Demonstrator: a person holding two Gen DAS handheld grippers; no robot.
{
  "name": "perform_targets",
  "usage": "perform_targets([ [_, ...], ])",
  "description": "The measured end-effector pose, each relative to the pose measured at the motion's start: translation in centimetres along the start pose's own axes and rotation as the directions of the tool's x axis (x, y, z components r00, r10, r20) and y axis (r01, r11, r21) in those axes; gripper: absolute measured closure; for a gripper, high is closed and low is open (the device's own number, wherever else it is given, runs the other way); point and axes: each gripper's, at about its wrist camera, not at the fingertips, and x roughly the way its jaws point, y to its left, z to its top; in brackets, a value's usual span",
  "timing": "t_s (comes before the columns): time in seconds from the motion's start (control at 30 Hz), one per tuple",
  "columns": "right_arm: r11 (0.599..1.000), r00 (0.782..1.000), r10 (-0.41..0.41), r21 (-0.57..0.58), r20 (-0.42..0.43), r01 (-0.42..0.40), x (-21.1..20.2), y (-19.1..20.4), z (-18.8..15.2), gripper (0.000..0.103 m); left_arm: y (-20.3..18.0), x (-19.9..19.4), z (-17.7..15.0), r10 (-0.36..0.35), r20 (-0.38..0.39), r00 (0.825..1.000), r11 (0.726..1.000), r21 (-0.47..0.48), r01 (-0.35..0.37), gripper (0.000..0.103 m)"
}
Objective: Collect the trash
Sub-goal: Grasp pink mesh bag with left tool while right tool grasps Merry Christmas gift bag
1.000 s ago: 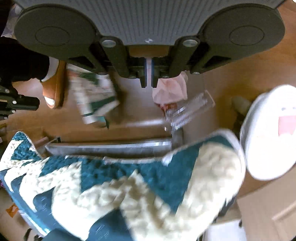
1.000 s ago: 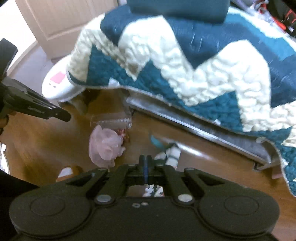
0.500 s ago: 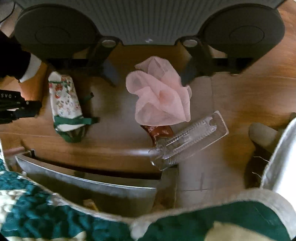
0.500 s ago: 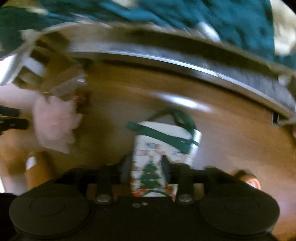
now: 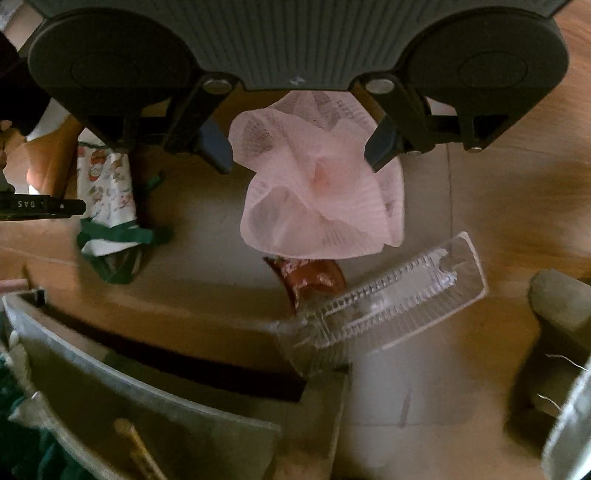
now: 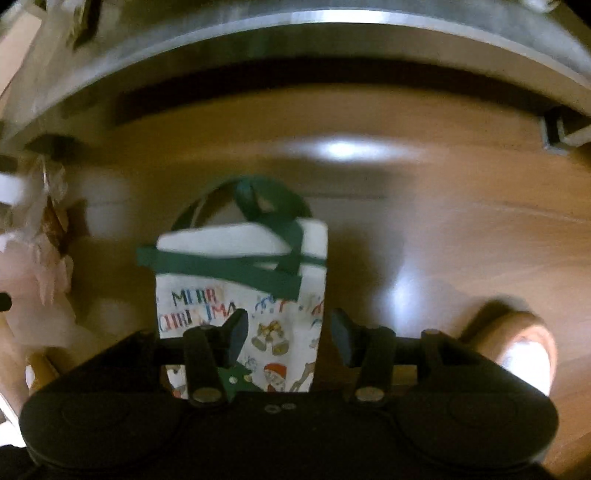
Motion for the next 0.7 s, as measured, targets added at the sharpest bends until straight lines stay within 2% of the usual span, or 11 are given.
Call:
perform_targets([
  [0.23, 0.999, 0.998, -0.05, -0.023, -0.046, 0.049, 3.0, 0.6, -0.9, 0.054, 0.3, 3.2, 0.3, 0.018, -0.041, 0.999, 1.0, 0.002, -0.018, 0.025],
  [0.37, 0.997, 0.997, -0.072, -0.037, -0.037, 0.071, 3.3, 1.2, -0.9, 0.054, 0.2, 3.9, 0.2, 0.03, -0.039, 0.999, 1.0, 0.004, -0.03, 0.027],
  [0.4, 0.996, 0.996, -0.081, -0.04, -0.027, 0.08, 3.1, 1.3, -0.9, 0.054, 0.2, 4.0, 0.1, 0.029, -0.035, 0.999, 1.0, 0.002, -0.029, 0.03],
  [0.47, 0.995, 0.995, -0.093, -0.038, -0.018, 0.093, 3.2, 1.7, -1.1, 0.055, 0.3, 4.3, 0.1, 0.021, -0.04, 0.999, 1.0, -0.011, -0.021, 0.048],
  [0.57, 0.994, 0.995, -0.1, -0.048, -0.012, 0.099, 2.8, 2.2, -1.1, 0.058, 0.2, 4.6, 0.0, 0.031, -0.051, 0.998, 0.999, -0.019, -0.032, 0.063],
  [0.63, 0.99, 0.993, -0.121, -0.074, 0.002, 0.121, 2.6, 2.7, -1.1, 0.074, 0.2, 4.5, -0.2, 0.023, -0.05, 0.998, 1.0, -0.015, -0.024, 0.072],
  [0.67, 0.988, 0.991, -0.13, -0.084, 0.006, 0.13, 2.7, 3.3, -1.0, 0.094, 0.2, 4.4, -0.3, 0.021, -0.047, 0.999, 1.0, -0.014, -0.022, 0.075],
  [0.7, 0.984, 0.988, -0.156, -0.089, 0.009, 0.156, 2.5, 3.7, -0.9, 0.094, 0.1, 4.2, -0.3, 0.023, -0.043, 0.999, 1.0, -0.01, -0.023, 0.079],
])
